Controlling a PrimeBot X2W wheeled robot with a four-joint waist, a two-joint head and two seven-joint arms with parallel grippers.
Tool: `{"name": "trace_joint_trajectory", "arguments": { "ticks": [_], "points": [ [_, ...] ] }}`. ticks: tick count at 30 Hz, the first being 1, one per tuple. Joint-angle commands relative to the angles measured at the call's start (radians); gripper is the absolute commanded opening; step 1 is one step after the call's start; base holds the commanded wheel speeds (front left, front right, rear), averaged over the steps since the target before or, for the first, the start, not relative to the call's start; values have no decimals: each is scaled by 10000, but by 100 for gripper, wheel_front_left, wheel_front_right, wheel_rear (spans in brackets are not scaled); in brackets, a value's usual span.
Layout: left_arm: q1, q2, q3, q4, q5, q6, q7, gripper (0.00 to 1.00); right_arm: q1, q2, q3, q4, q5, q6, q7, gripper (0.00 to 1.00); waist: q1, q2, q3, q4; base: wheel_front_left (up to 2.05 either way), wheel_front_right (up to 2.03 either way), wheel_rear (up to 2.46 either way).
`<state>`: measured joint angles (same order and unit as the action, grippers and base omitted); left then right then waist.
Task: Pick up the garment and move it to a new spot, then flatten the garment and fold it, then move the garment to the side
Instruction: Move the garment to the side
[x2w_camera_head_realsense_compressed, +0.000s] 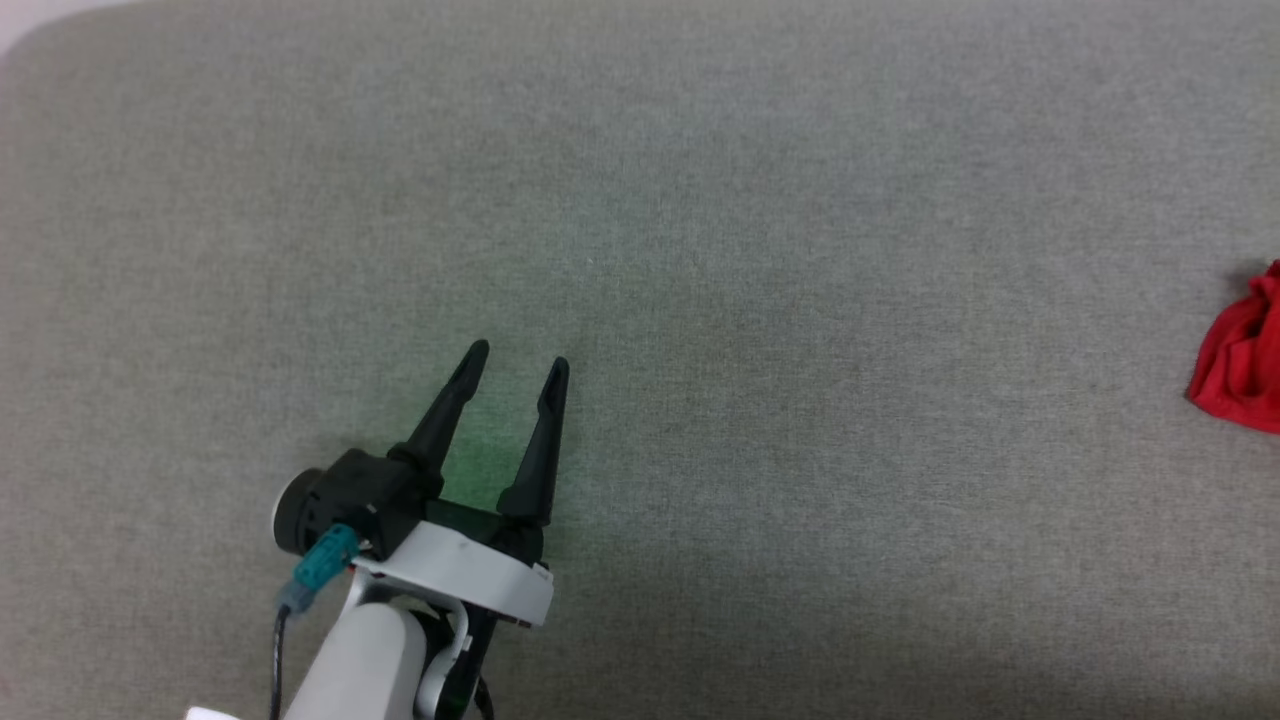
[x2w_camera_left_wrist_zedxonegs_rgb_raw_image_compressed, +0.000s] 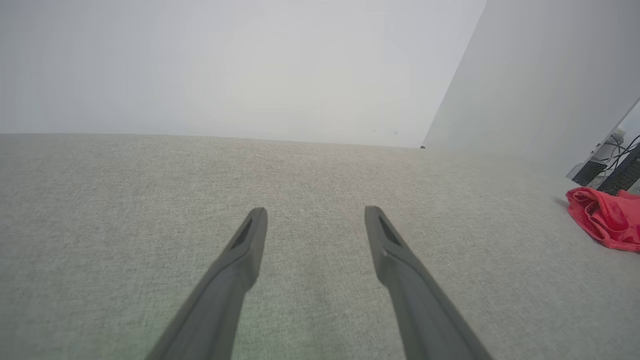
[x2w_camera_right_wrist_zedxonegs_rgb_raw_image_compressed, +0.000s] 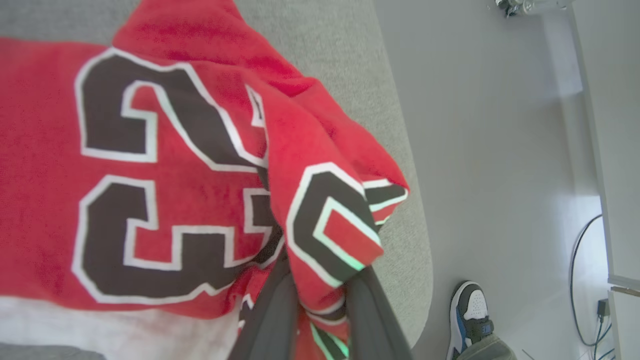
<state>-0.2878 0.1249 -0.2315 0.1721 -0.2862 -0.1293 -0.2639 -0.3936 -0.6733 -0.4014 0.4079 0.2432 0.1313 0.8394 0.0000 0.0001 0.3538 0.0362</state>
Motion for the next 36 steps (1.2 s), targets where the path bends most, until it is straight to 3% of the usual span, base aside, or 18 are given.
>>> {"name": "trace_joint_trajectory", "arguments": {
  "ticks": [1,8,20,21,22,24,25,26,36],
  "points": [
    [-141,14,-18,-12,16,-25,5,100,123,102,-113,8,-47,-14,26,0,0,-1,132,26,0,0,0],
    [-236,118,-93,56,-31,-25,5,100,-200,923,-895,354,-684,-14,185,0,0,-1,379,172,0,0,0],
    [-211,193,-155,198,-115,-25,5,100,-604,1695,-1671,626,-1592,-7,600,0,0,-1,283,283,0,0,0],
    [-193,195,-163,220,-113,-25,5,100,-596,1734,-1695,596,-1694,-7,602,3,0,-1,238,280,0,0,0],
    [-166,194,-158,238,-121,-25,5,100,-575,1768,-1737,568,-1778,-7,615,23,0,-1,182,272,0,0,0],
    [-94,192,-131,289,-129,-25,5,100,-534,1815,-1780,439,-1917,-7,497,47,0,-1,64,250,0,0,0],
    [-59,187,-121,305,-130,-25,5,100,-538,1835,-1890,387,-2015,-7,449,96,0,-1,1,236,0,0,0],
    [-28,179,-112,332,-133,-25,5,100,-529,1870,-1931,347,-2108,-7,466,100,0,-1,-73,223,0,0,0],
    [321,122,-20,443,-118,-25,5,100,-468,2051,-1913,-419,-2599,-7,592,100,0,-1,-913,56,0,0,0]
  ]
}}
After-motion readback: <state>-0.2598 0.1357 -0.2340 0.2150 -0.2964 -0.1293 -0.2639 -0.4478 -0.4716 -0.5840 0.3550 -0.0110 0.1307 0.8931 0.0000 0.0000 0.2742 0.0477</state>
